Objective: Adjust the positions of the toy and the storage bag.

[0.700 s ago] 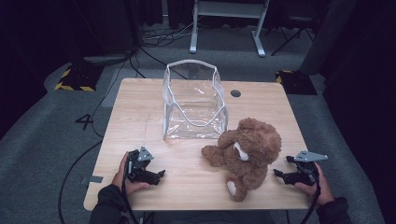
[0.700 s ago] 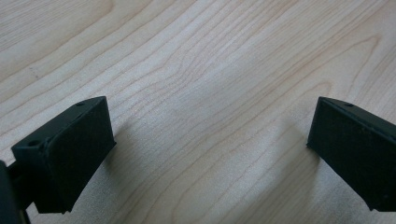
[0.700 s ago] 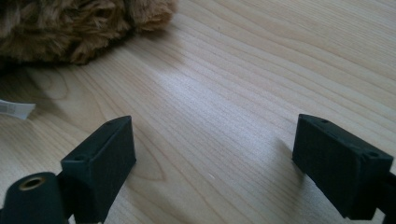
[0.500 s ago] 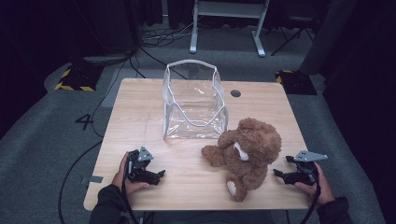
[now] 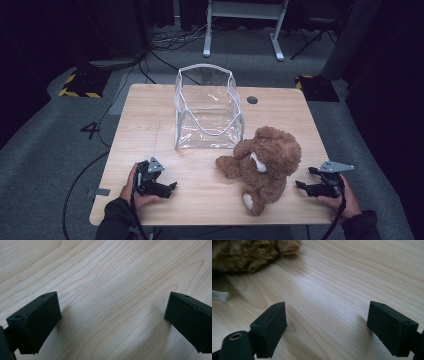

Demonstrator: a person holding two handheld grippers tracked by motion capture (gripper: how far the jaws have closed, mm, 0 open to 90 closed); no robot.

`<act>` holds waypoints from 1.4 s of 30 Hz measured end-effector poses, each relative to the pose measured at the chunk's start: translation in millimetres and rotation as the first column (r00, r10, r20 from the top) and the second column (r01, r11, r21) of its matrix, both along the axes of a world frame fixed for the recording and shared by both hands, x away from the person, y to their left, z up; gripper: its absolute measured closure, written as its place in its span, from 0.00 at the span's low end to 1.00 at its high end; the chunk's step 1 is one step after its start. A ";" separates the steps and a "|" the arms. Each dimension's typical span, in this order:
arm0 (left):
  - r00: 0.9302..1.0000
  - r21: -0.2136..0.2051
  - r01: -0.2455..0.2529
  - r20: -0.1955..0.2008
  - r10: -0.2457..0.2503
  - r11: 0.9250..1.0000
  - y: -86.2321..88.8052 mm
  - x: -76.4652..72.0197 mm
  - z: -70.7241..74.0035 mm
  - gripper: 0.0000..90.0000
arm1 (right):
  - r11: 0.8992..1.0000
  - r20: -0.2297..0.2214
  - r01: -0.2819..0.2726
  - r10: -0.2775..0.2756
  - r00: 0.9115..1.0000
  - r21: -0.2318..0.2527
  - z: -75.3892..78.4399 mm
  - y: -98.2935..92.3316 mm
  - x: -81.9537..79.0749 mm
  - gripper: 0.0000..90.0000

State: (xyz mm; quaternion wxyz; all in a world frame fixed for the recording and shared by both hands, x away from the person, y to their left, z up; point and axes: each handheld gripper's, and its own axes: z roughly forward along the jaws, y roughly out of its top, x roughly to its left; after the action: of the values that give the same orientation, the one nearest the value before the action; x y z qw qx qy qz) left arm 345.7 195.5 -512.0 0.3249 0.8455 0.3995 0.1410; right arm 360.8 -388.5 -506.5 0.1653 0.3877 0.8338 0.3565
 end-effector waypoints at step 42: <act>1.000 0.005 -0.001 0.000 0.001 1.000 0.0 0.1 0.2 0.00 | 0.986 0.178 -0.127 0.107 0.978 0.105 79.3 34.6 -37.0 0.22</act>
State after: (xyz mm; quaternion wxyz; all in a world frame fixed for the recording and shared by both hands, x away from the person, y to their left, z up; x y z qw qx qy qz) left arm 345.8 195.5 -511.7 0.3230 0.8460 0.3996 0.1423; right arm 323.8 -354.0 -427.2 0.1923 0.3146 0.8159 0.4454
